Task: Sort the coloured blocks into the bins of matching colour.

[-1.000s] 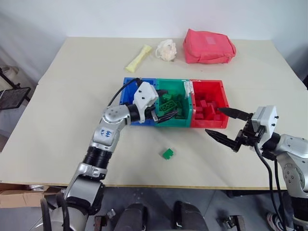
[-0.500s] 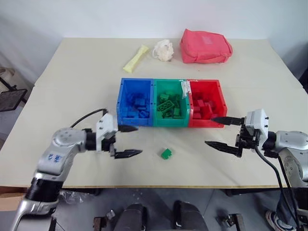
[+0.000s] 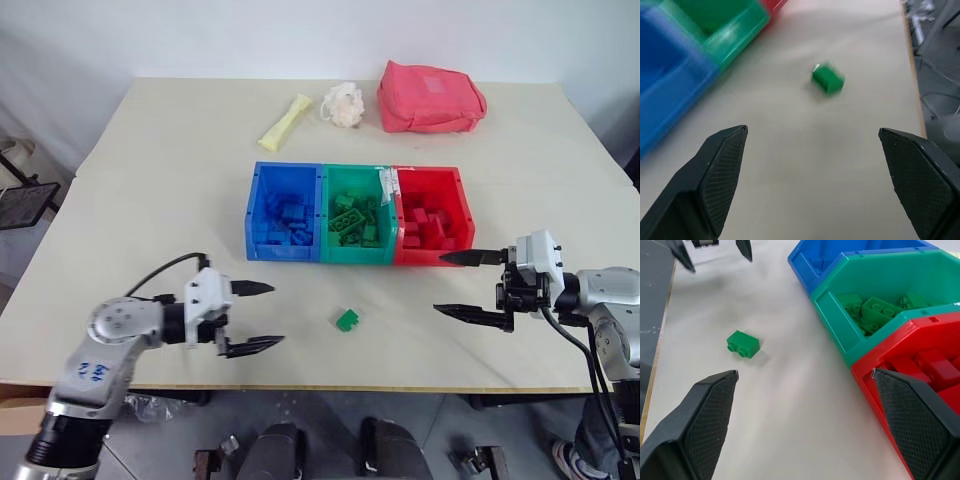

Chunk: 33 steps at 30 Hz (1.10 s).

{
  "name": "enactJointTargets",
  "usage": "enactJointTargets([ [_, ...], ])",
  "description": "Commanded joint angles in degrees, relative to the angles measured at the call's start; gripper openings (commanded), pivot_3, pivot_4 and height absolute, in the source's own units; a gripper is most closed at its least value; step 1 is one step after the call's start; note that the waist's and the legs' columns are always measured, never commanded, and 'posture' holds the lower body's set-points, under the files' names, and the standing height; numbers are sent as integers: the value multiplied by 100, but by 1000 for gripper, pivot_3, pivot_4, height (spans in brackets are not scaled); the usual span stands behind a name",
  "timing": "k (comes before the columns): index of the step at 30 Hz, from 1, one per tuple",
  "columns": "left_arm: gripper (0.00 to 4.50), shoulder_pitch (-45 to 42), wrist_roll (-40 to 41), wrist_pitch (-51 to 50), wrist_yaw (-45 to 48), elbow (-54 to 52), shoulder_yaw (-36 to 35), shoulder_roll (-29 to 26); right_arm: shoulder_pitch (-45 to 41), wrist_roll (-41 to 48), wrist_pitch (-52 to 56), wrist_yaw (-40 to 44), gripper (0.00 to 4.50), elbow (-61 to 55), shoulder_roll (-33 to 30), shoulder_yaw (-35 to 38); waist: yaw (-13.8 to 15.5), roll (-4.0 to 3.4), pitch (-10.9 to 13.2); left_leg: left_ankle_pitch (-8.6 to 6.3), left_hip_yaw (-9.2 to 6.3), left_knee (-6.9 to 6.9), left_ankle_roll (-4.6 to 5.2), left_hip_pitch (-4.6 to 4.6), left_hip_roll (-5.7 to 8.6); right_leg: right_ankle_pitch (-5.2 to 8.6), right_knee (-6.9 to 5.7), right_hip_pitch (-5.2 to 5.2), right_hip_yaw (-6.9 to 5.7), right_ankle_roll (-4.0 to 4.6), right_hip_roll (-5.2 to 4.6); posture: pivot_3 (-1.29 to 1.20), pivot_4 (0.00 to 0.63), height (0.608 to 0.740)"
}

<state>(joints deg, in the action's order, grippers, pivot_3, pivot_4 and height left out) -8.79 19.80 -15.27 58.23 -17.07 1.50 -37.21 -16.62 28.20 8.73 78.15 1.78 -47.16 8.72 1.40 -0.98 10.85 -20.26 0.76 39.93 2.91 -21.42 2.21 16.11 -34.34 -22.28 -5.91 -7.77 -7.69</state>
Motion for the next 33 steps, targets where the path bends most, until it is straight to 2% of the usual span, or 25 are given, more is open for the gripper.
enactJointTargets([
  [1, 4459, -206, -424, 80, -490, -132, 528, 396, 55, 97, 9, -33, 4500, -212, -64, 137, 1, 0, 0, 0, 0, -1, 0, 0, -1, 0, -1, 0, -1, 0, 2, 0, 150, 740],
  [5, 4459, -569, -968, 295, -843, 303, 1151, 954, 266, 141, 107, -161, 4500, -439, -95, 252, 28, 0, 0, 1, 4, 6, 2, 0, 0, 0, -2, 4, -5, -1, 4, 0, 150, 740],
  [12, 4459, -1094, -1427, 565, -968, 1202, 1772, 1555, 569, 182, 227, -350, 4500, -732, -165, 469, 46, -2, -1, 2, 12, 7, 3, 1, 0, -1, -6, 1, -14, -2, 8, 0, 150, 740],
  [15, 3846, -1264, -1579, 781, -972, 1550, 1919, 1715, 696, 213, 285, -449, 4500, -864, -181, 599, 68, -1, -1, 4, 14, 9, 6, 1, 5, -2, -4, 3, -20, -5, 5, 0, 150, 740],
  [22, 1572, -1408, -1579, 990, -885, 1797, 1981, 1911, 986, 269, 352, -599, 4500, -1103, -217, 770, 75, -1, -1, 4, 21, 9, 6, 2, 1, -2, -4, 1, -19, -5, 6, 0, 150, 740],
  [26, 1473, -1563, -1600, 1063, -1107, 1831, 1793, 1996, 1087, 275, 347, -656, 4500, -1148, -234, 861, 107, -1, -1, 4, 20, 10, 6, 2, 2, -2, -4, 1, -18, -5, 5, 0, 150, 740],
  [33, 1473, -2610, -1404, 912, -1912, 2092, 964, 2414, 1089, 303, 340, -852, 4500, -1187, -124, 982, 156, 0, -1, 5, 23, 13, 9, 1, 4, -4, -3, 2, -21, -8, 5, 0, 150, 740],
])
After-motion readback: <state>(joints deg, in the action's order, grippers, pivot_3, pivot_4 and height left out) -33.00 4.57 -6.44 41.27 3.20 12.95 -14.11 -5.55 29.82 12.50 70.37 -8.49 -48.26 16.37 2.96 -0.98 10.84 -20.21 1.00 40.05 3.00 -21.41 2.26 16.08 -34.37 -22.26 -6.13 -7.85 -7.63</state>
